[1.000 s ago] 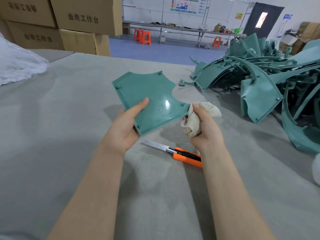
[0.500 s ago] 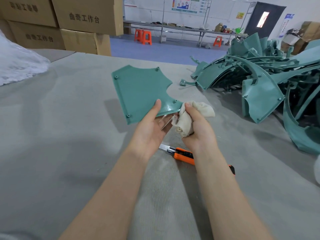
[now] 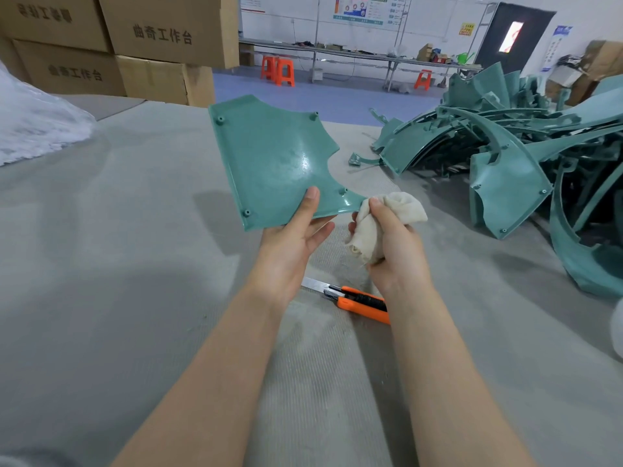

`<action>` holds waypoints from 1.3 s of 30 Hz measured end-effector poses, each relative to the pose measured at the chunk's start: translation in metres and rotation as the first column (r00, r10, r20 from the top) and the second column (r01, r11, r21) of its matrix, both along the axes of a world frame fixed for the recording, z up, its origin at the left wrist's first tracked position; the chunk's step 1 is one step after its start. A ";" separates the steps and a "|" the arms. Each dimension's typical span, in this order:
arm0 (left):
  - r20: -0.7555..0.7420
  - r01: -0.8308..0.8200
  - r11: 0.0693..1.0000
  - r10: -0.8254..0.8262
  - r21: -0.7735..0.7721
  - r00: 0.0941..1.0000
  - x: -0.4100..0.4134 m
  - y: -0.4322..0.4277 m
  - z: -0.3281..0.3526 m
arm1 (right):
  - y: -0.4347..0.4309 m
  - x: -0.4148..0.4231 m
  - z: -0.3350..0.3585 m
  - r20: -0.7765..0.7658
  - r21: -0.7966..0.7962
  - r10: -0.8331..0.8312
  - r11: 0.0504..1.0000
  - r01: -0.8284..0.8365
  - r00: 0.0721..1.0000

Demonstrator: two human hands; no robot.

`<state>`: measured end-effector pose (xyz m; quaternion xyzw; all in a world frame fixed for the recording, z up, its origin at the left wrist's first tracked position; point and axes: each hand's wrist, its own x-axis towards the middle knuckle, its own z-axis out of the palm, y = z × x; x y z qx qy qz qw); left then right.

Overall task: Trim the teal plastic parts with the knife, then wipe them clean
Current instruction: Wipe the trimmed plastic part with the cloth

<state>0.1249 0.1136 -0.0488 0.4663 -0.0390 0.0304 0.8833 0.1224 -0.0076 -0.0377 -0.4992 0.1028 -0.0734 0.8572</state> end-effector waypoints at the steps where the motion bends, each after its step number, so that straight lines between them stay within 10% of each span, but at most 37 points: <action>1: 0.007 -0.006 1.000 0.006 0.012 1.000 0.000 0.000 0.000 | 0.000 0.000 0.000 0.001 -0.003 0.001 1.000 -0.001 1.000; 14: -0.023 0.217 0.973 -0.220 -0.082 0.975 0.003 0.015 -0.001 | -0.015 0.006 0.004 -0.036 0.350 -0.122 0.928 0.127 0.992; 22: -0.036 0.122 0.967 -0.133 -0.223 0.990 0.009 0.016 -0.006 | -0.027 0.007 -0.002 -0.099 0.018 -0.155 0.987 0.157 0.983; 26: -0.025 0.087 0.962 -0.096 -0.258 0.995 0.009 0.020 -0.006 | -0.033 0.011 -0.012 -0.025 -0.721 -0.255 0.674 0.159 0.967; 39: -0.154 -0.015 0.933 -0.043 -0.361 0.987 0.008 0.025 0.000 | -0.054 0.013 -0.022 -0.015 -0.985 -0.473 0.160 0.069 0.881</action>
